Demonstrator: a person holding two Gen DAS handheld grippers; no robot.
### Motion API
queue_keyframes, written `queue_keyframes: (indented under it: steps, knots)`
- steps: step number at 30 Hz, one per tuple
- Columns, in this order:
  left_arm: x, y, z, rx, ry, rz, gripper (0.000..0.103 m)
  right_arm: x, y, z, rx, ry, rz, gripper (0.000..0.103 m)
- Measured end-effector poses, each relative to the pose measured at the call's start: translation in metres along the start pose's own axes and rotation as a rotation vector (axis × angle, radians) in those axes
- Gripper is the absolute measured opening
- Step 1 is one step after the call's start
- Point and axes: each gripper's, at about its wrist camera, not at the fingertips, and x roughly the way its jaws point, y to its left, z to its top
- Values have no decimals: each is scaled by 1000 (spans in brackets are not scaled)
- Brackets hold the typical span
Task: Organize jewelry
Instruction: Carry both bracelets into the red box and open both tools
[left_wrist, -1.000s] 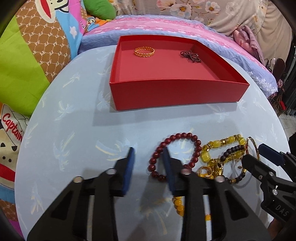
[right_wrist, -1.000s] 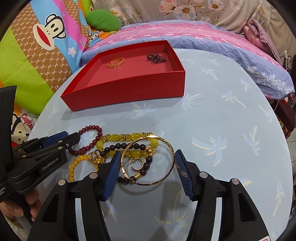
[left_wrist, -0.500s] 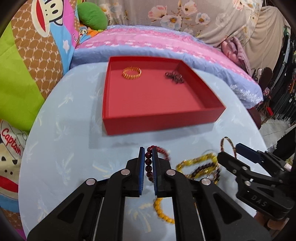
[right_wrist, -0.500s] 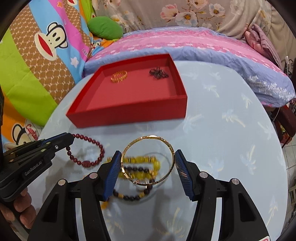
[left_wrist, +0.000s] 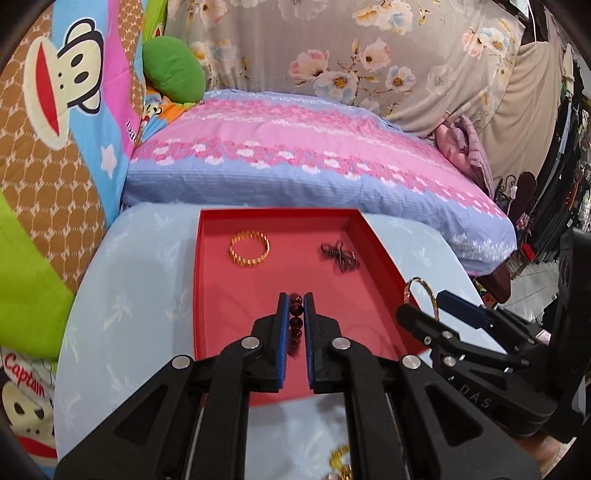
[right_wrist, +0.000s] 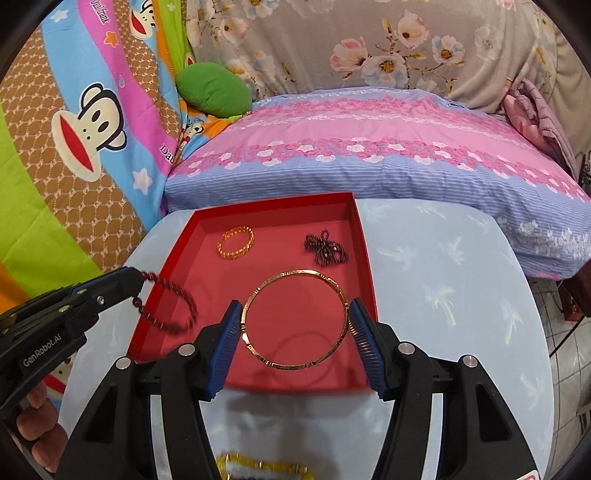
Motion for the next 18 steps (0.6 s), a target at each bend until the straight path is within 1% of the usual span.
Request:
queue_keyframes:
  steps: [3,6,10,14,18]
  knots:
    - [16,5,15,-6,-9,10,8,18,1,12,-5,5,-7,57]
    - [38,12,24,-23,4,14,8,37,1,19,-5,20,-9,57]
    - [62,18,24,-32,29,22,8,62,-1,22,0,52,-9,57]
    - [87,25,19,-43,71,38,8,84,-2,21,2,86,-17,57]
    - [101,31,14,-50,94,50,8,99,-5,20,10,120,-22,57]
